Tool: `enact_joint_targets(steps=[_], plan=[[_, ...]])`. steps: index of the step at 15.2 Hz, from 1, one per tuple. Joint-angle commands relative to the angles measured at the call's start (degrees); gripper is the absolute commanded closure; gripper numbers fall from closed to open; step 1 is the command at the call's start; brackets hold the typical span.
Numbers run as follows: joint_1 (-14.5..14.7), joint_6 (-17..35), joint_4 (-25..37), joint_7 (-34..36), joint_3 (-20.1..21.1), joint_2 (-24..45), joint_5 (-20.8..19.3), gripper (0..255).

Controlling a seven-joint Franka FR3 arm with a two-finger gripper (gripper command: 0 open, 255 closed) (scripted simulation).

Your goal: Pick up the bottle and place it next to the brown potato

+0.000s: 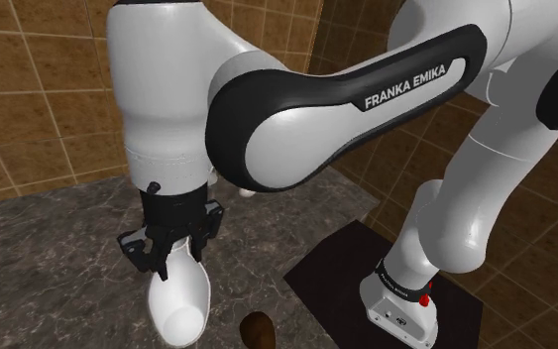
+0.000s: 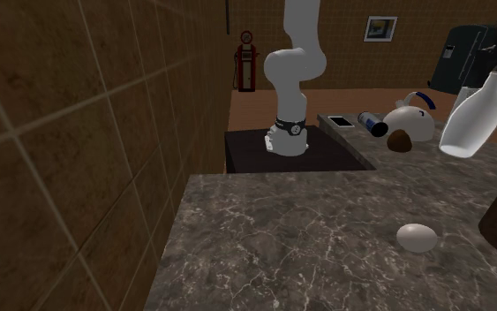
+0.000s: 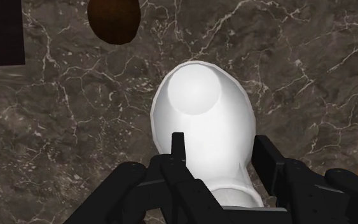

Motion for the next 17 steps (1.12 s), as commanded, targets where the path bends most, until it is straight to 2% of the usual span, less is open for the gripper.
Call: enact_joint_targets(steps=[1, 5, 12, 13, 17], plan=[[0.0, 1.5, -1.2, 0.1, 0.0, 0.3, -0.2, 255], [0.1, 4.1, -3.0, 0.5, 0.1, 1.3, -0.8, 255], [0.1, 4.1, -3.0, 0.5, 0.1, 1.3, -0.8, 255], [0.1, 4.1, -3.0, 0.5, 0.1, 1.3, -0.8, 0], [0.1, 4.1, -3.0, 0.5, 0.1, 1.3, -0.8, 0]])
